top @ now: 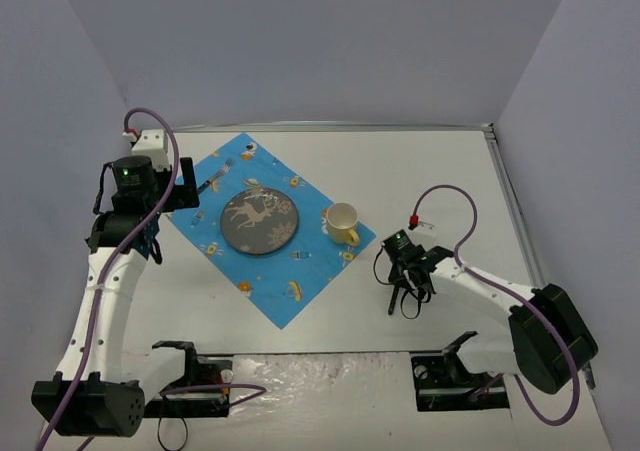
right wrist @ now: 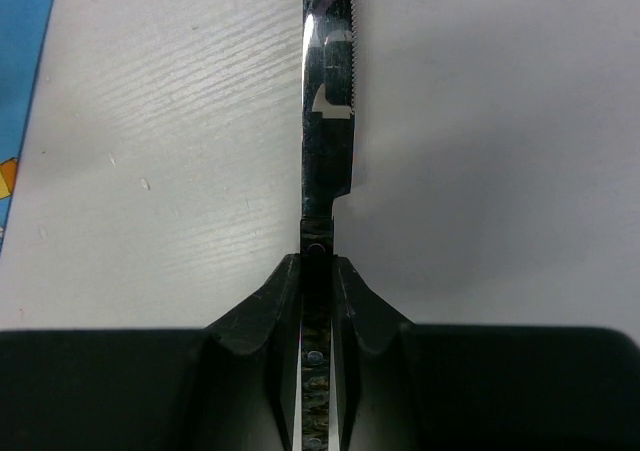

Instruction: Set the dinner table for one person

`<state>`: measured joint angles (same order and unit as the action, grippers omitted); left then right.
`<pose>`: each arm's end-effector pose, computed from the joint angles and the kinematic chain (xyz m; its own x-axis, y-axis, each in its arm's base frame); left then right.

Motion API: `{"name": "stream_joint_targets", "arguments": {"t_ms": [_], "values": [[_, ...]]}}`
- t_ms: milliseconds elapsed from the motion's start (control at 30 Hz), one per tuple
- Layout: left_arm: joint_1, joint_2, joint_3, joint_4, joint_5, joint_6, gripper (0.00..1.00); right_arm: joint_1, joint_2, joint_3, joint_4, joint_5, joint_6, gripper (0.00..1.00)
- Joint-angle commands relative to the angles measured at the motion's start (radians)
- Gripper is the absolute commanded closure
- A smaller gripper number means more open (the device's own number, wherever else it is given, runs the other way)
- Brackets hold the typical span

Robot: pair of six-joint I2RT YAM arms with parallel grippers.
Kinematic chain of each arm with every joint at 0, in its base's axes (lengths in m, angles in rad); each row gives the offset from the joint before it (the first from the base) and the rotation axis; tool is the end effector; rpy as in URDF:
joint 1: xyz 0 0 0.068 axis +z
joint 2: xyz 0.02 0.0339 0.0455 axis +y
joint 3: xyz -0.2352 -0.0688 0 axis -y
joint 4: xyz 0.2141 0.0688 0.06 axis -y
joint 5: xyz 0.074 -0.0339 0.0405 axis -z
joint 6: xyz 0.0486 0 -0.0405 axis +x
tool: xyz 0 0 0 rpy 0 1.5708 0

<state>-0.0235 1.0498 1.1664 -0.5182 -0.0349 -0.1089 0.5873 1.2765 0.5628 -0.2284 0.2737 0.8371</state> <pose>0.2214 -0.0035 0.3541 -0.3875 -0.0995 -0.9165 -0.0510 0.9949 -0.0865 0.1937 0.1132 0.1461 -0.7488 0.3606 -0.5562 0.2314 0.9285 0.2904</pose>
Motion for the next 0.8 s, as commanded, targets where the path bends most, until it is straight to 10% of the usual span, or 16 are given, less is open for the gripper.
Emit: {"name": "stream_joint_targets", "arguments": {"t_ms": [0, 333, 767], "values": [[-0.001, -0.008, 0.019, 0.073, -0.004, -0.011, 0.03, 0.007, -0.117, 0.053, -0.11, 0.079, 0.043, 1.0], [-0.001, -0.027, 0.017, 0.066, -0.016, -0.008, 0.03, 0.129, -0.201, 0.302, -0.262, 0.1, 0.167, 1.0], [-0.001, -0.063, -0.005, 0.075, -0.054, 0.0, 0.03, 0.482, 0.148, 0.625, -0.257, 0.249, 0.411, 1.0]]}}
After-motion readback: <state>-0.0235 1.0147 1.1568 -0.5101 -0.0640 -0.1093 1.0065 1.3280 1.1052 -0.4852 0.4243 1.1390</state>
